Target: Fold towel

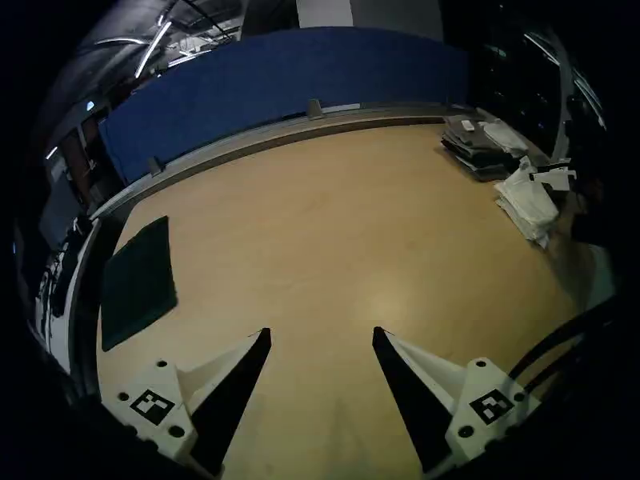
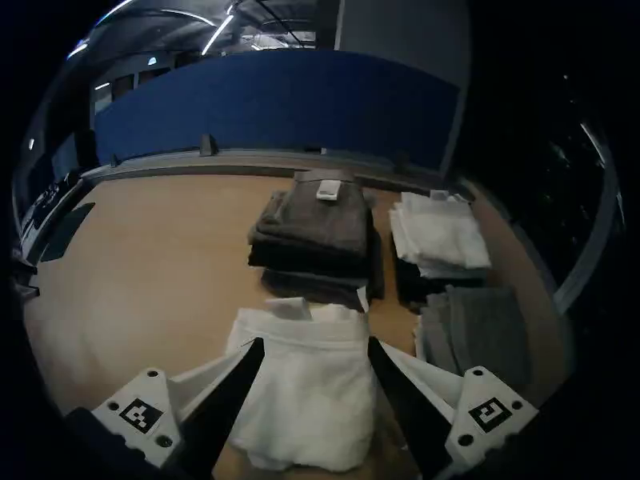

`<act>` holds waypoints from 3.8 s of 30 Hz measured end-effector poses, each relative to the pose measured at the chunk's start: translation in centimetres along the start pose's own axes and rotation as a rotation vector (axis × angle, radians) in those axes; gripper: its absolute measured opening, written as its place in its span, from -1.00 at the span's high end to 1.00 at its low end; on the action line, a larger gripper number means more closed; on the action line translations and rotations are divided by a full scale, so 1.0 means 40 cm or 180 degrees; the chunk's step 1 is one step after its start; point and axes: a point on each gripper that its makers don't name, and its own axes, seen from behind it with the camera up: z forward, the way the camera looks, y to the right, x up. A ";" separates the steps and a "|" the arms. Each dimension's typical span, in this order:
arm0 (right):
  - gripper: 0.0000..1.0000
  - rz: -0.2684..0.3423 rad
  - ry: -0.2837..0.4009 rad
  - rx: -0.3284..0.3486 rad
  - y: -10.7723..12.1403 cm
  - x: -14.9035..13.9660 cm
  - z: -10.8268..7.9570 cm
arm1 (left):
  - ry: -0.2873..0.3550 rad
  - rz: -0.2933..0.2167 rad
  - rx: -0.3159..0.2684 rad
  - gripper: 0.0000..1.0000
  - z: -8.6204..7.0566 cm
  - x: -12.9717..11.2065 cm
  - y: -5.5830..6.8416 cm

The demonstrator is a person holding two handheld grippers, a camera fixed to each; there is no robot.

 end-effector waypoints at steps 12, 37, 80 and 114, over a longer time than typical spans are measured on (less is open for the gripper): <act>-1.00 -0.0058 -0.0118 -0.0021 0.004 -0.023 0.071 | -0.0036 -0.0031 0.0051 -0.89 0.002 -0.005 -0.017; -1.00 -0.0046 0.0028 -0.0045 -0.006 0.021 0.026 | 0.0020 -0.0100 0.0114 -0.89 -0.010 -0.002 -0.041; -1.00 0.0671 0.2039 -0.0159 -0.209 0.233 -0.417 | 0.1327 -0.0371 0.0142 -0.89 -0.126 0.192 -0.100; -1.00 0.0427 0.1928 -0.0096 -0.351 0.244 -0.444 | 0.2400 -0.0726 0.0655 -0.88 -0.256 0.277 -0.268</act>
